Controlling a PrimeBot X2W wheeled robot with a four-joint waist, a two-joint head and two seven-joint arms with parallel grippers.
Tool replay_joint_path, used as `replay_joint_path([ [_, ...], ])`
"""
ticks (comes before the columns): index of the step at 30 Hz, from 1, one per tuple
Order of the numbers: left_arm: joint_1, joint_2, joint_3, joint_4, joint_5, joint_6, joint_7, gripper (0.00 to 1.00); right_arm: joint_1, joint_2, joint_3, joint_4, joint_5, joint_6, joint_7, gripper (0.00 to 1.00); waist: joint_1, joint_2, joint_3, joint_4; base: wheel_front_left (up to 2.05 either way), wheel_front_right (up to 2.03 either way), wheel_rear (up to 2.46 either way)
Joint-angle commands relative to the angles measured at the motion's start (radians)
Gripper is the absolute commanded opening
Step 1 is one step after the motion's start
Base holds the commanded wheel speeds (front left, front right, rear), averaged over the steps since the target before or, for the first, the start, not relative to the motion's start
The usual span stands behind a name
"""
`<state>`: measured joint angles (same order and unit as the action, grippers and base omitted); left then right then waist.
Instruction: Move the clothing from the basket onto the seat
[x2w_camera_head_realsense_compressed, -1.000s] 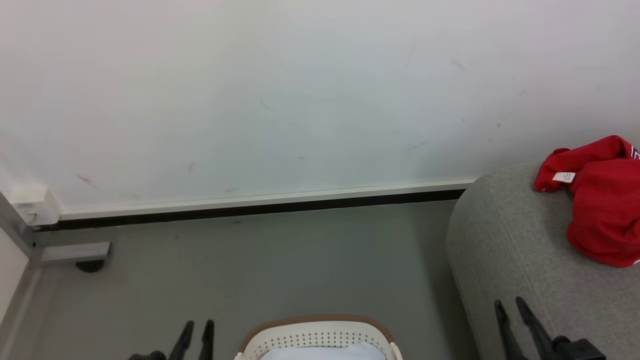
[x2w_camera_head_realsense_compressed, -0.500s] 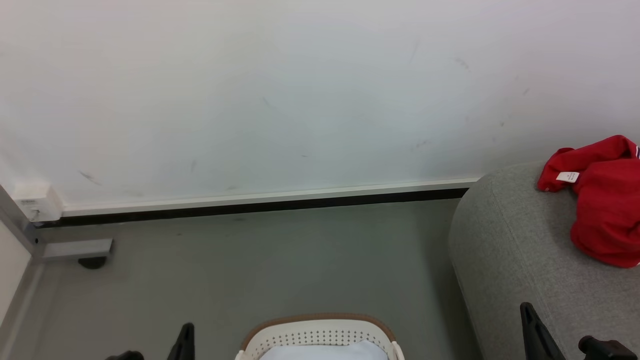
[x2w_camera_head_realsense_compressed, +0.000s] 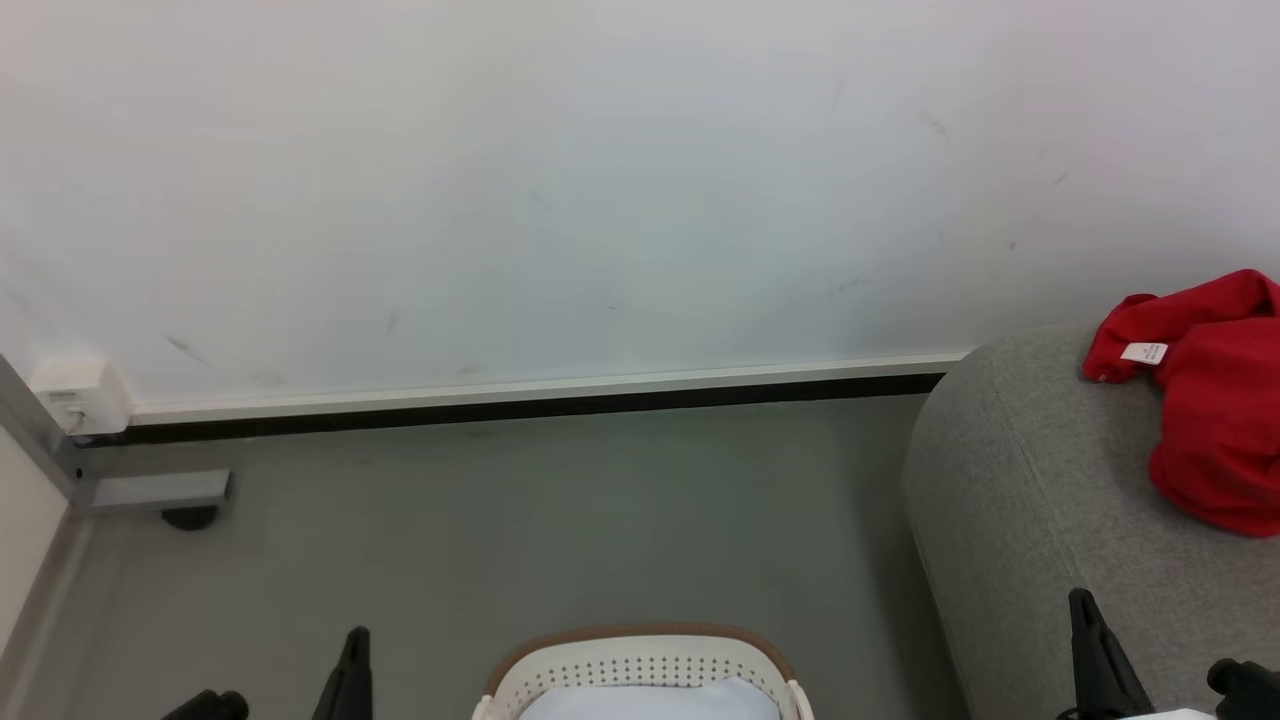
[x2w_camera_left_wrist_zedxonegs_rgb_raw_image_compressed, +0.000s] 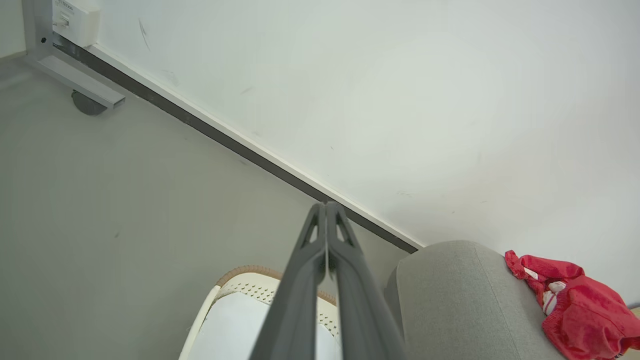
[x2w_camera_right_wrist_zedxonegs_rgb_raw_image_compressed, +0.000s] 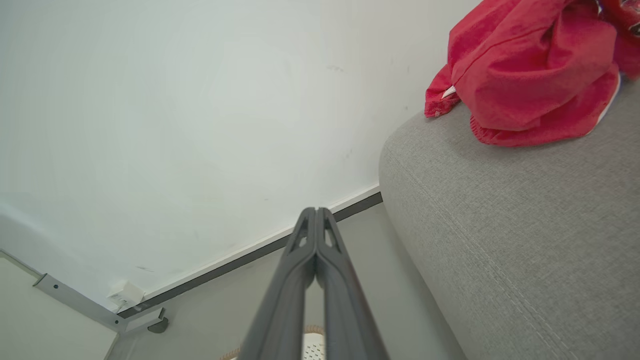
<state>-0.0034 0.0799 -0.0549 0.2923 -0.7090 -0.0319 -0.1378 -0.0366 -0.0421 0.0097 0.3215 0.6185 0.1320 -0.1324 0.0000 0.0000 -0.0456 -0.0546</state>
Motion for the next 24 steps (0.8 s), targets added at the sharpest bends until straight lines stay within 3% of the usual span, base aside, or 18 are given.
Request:
replay_joint_path([
  [1,-0.03,0.003,0.012,-0.018,-0.037,-0.004,0.01,0.0,-0.027,-0.007,-0.009,-0.019,0.039,-0.001,0.008,0.0,0.0,0.0,0.001,0.001,0.0,0.0,0.0],
  [24,-0.055,-0.008,0.064,-0.051,-0.32,-0.015,0.088,0.0,-0.052,-0.01,-0.046,-0.035,0.352,-0.001,0.086,0.0,0.0,0.0,0.011,0.014,0.0,0.0,0.0],
])
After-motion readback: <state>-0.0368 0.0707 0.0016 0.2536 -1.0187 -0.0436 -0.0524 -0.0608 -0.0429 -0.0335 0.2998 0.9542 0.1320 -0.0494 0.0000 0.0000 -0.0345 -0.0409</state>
